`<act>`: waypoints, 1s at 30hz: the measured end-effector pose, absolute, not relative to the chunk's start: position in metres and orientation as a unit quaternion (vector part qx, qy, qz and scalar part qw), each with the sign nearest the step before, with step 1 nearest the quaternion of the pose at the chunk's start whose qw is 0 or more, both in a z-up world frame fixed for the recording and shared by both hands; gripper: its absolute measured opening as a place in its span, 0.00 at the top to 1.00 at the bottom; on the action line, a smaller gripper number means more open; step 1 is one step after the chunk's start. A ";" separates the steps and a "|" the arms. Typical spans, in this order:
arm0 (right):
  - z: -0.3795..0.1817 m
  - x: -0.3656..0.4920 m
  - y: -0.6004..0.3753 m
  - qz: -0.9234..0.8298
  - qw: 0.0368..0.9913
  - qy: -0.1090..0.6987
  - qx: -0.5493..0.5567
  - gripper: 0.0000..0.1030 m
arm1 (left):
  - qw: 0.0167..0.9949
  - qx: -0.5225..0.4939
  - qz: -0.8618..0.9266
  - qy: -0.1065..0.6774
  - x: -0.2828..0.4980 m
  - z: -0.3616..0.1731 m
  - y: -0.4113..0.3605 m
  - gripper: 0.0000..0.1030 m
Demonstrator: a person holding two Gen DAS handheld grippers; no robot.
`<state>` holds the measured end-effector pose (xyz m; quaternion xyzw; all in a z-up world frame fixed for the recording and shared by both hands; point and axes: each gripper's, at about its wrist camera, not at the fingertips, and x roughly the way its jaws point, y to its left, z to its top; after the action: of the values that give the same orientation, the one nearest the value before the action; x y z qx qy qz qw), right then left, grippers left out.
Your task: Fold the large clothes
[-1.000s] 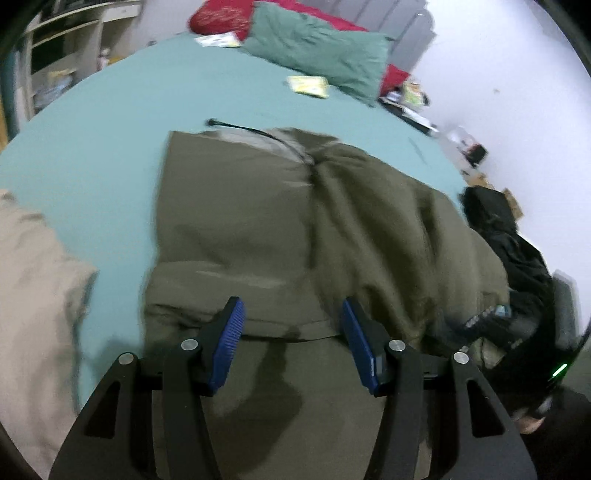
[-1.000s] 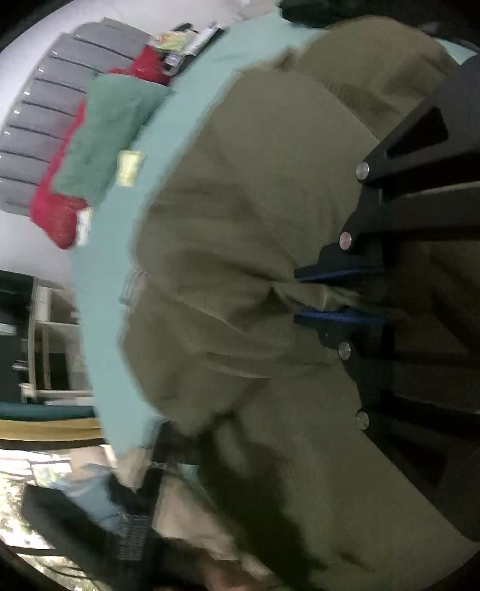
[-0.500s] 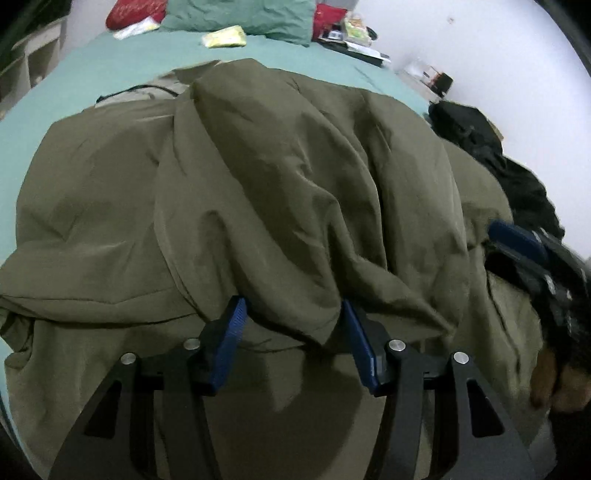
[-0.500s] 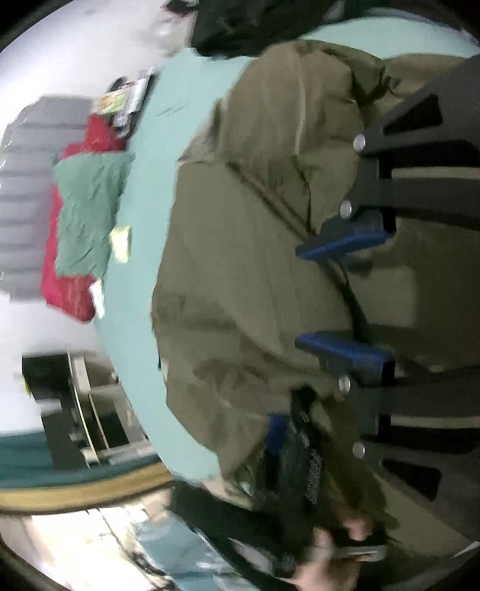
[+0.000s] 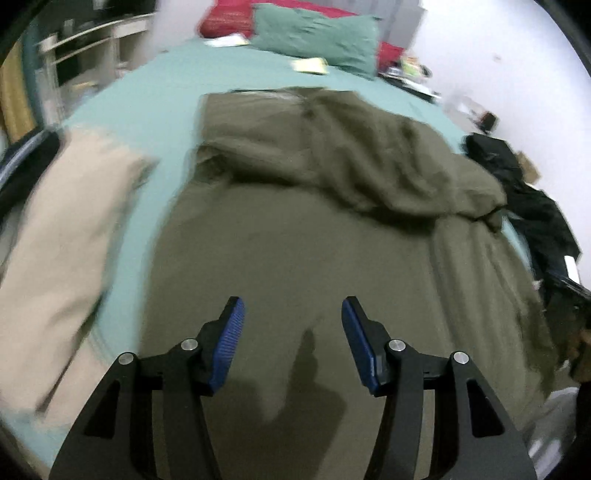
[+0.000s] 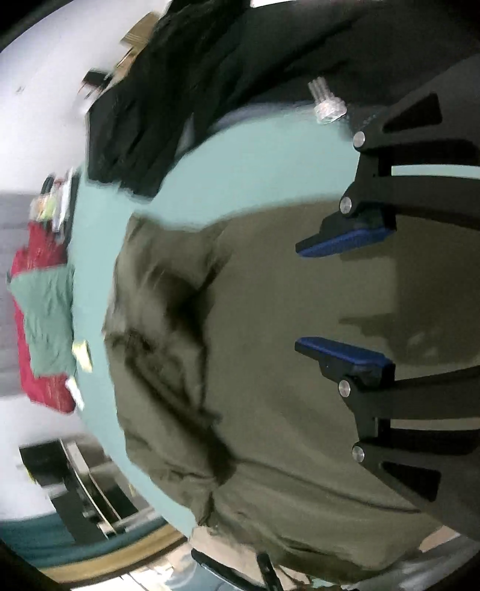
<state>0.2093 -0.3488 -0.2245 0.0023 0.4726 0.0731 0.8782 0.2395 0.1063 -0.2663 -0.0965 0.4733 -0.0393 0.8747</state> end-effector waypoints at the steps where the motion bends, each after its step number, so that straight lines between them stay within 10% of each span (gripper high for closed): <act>1: -0.226 0.199 -0.358 0.065 0.876 0.479 0.007 0.51 | 0.874 -0.100 -0.022 0.476 0.222 -0.268 0.118 0.44; 25: -0.306 0.099 -0.392 0.072 0.803 0.588 0.059 0.37 | 0.816 -0.145 0.017 0.559 0.122 -0.311 0.154 0.28; 30: -0.306 0.095 -0.376 0.085 0.808 0.582 0.040 0.71 | 0.802 -0.101 0.037 0.587 0.114 -0.315 0.132 0.28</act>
<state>0.0949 -0.3764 -0.3059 0.0396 0.5822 0.0851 0.8076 0.1137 0.1321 -0.3152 -0.1005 0.5873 0.0372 0.8023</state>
